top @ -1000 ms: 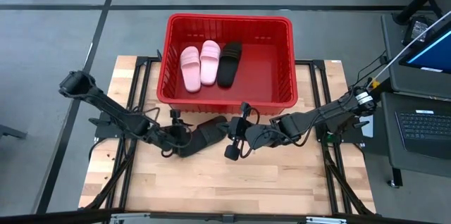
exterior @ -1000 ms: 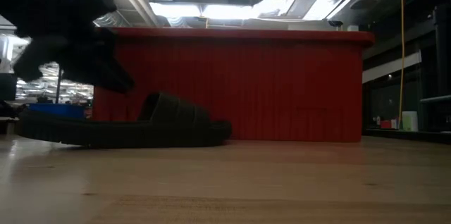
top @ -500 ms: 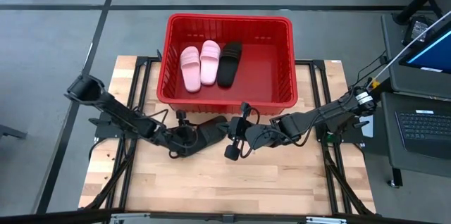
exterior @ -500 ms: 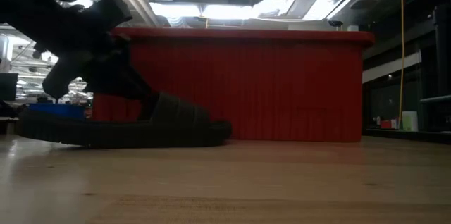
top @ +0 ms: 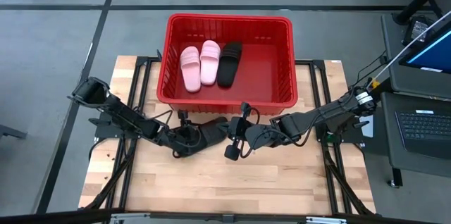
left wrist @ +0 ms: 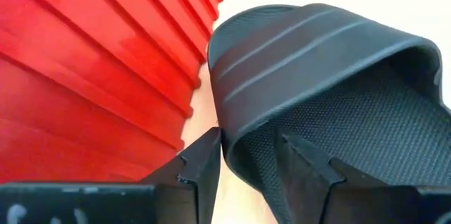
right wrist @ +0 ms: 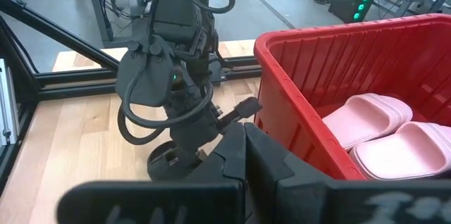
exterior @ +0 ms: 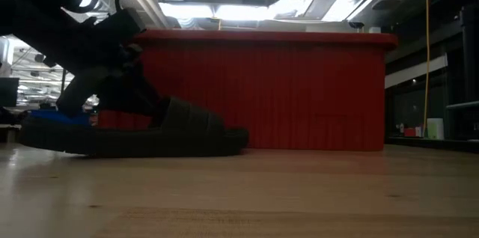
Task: Pick and place slides into bin
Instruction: Put the black slide into the red bin
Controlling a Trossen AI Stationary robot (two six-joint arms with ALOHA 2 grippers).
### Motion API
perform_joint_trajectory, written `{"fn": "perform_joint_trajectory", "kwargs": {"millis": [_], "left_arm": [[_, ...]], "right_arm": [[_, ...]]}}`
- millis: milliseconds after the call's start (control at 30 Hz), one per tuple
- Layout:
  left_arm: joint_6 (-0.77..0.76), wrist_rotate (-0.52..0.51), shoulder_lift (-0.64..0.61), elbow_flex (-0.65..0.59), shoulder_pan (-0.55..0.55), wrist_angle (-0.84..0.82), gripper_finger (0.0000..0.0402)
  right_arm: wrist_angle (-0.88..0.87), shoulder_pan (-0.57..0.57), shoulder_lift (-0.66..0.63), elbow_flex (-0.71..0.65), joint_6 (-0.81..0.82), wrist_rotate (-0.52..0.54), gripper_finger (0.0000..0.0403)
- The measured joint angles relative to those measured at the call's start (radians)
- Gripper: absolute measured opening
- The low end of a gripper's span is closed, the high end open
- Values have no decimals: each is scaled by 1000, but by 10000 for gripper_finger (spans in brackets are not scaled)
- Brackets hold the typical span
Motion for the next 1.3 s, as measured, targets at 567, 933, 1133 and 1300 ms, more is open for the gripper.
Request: {"fn": "perform_joint_trajectory", "kwargs": {"millis": [567,933,1133,1300], "left_arm": [[-139,-12,0,0,-10,49,6],[-1,-40,-33,169,-82,49,4],[116,-160,-34,305,-112,34,3],[184,-303,-34,450,-114,-32,3]], "right_arm": [[0,0,0,1,0,0,6],[-8,48,-7,1,-13,-2,6],[-18,93,-66,1,-105,72,6],[-14,142,-152,1,-125,92,6]]}}
